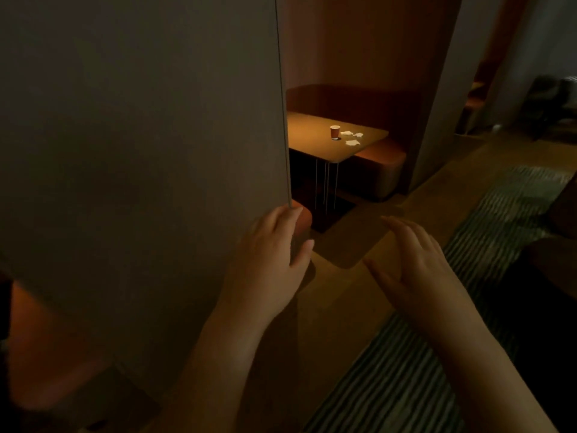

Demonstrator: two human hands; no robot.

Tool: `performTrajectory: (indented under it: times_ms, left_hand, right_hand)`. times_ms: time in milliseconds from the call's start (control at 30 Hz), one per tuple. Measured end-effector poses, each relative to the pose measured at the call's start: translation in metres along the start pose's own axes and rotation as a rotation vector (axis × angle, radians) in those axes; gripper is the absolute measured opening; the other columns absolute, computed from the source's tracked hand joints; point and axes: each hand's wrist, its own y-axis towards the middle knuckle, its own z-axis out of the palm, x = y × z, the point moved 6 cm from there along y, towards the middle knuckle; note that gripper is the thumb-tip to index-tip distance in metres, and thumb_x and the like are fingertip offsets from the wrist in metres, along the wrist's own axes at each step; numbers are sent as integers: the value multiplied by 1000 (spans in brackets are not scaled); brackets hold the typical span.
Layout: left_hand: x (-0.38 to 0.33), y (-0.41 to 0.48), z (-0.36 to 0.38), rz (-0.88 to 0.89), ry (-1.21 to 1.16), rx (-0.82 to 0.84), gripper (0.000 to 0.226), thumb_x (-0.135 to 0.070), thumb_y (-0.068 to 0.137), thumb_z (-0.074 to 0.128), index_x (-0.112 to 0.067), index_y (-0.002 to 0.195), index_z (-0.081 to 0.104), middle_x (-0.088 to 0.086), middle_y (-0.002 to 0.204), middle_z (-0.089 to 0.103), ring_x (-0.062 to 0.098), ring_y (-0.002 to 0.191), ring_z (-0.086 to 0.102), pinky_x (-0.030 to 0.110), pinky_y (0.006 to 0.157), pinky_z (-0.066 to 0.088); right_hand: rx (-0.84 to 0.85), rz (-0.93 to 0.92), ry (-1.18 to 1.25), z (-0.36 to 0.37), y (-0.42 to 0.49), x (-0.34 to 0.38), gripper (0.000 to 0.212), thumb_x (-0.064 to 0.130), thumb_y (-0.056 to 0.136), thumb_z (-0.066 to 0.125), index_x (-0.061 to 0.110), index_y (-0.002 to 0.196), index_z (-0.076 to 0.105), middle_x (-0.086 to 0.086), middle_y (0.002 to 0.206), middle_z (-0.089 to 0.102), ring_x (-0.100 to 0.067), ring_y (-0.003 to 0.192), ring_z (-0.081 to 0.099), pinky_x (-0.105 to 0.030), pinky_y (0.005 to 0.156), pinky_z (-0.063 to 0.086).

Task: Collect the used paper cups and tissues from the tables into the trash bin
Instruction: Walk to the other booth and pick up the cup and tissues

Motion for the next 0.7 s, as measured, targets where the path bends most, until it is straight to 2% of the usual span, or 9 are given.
performTrajectory:
  times_ms: [100,200,367,500,700]
  left_hand:
    - [32,74,22,13,-4,5,57,-45,96,40,-33,147,18,-11,152,21,8,138,20,27,108,22]
    - [54,147,46,8,56,66,59,-47,96,38,-33,147,13,-9,155,15,11,140,15,34,113,22]
    - [59,257,92,115,65,115,57,-47,96,37,-31,147,18,-9,154,18,12,140,17,35,112,21]
    - [50,346,133,173,37,117,55,-46,97,37,-31,147,20,-10,153,20,11,139,18,34,110,23]
    - [37,479,221,190,40,89,50,-41,97,40,-28,145,29,-9,150,29,9,136,24,29,108,23]
  right_hand:
    - [11,22,-31,31,70,-15,68,46,85,53,24,145,27,3,149,31,-13,138,26,-23,106,20]
    - [32,64,-33,52,140,-32,67,45,86,53,27,145,25,6,150,29,-12,138,26,-24,106,22]
    - [13,116,-49,76,230,-74,65,45,87,52,29,144,27,6,148,31,-12,135,29,-22,103,23]
    - [33,198,-41,96,291,-130,66,47,86,51,29,144,26,6,148,31,-12,136,30,-28,108,27]
    - [30,270,-20,122,410,-242,64,42,87,55,26,144,29,3,147,34,-15,135,32,-30,107,29]
